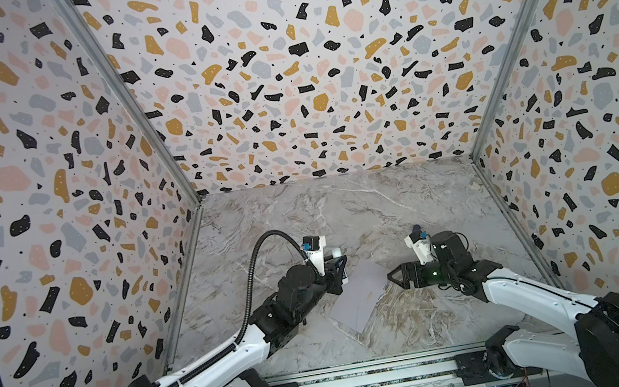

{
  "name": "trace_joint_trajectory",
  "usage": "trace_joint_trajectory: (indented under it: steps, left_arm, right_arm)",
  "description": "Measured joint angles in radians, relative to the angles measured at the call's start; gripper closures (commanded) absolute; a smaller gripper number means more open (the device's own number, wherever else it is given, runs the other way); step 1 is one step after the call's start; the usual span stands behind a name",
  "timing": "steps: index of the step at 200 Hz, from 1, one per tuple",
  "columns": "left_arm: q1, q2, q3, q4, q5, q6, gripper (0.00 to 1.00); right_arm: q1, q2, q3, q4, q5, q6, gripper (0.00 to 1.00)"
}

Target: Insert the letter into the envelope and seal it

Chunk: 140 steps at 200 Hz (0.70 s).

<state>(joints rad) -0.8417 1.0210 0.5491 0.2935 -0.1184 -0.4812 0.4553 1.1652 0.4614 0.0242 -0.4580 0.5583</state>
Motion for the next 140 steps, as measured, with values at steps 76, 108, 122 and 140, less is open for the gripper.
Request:
trace_joint_trajectory:
  steps: [76, 108, 122, 140]
  left_arm:
    - [0.0, -0.01, -0.001, -0.025, -0.019, 0.018, 1.0]
    - [0.001, -0.01, -0.002, -0.025, -0.021, 0.019, 1.0]
    - [0.001, -0.01, -0.003, -0.025, -0.022, 0.019, 1.0]
    - [0.001, -0.01, -0.005, -0.026, -0.022, 0.02, 1.0]
  right_arm:
    - [0.003, 0.221, 0.037, 0.118, -0.022, 0.06, 0.05]
    - [0.008, 0.278, 0.067, 0.168, -0.032, 0.068, 0.05]
    - [0.013, 0.298, 0.077, 0.186, -0.037, 0.069, 0.05]
    - [0.02, 0.327, 0.095, 0.205, -0.045, 0.07, 0.05]
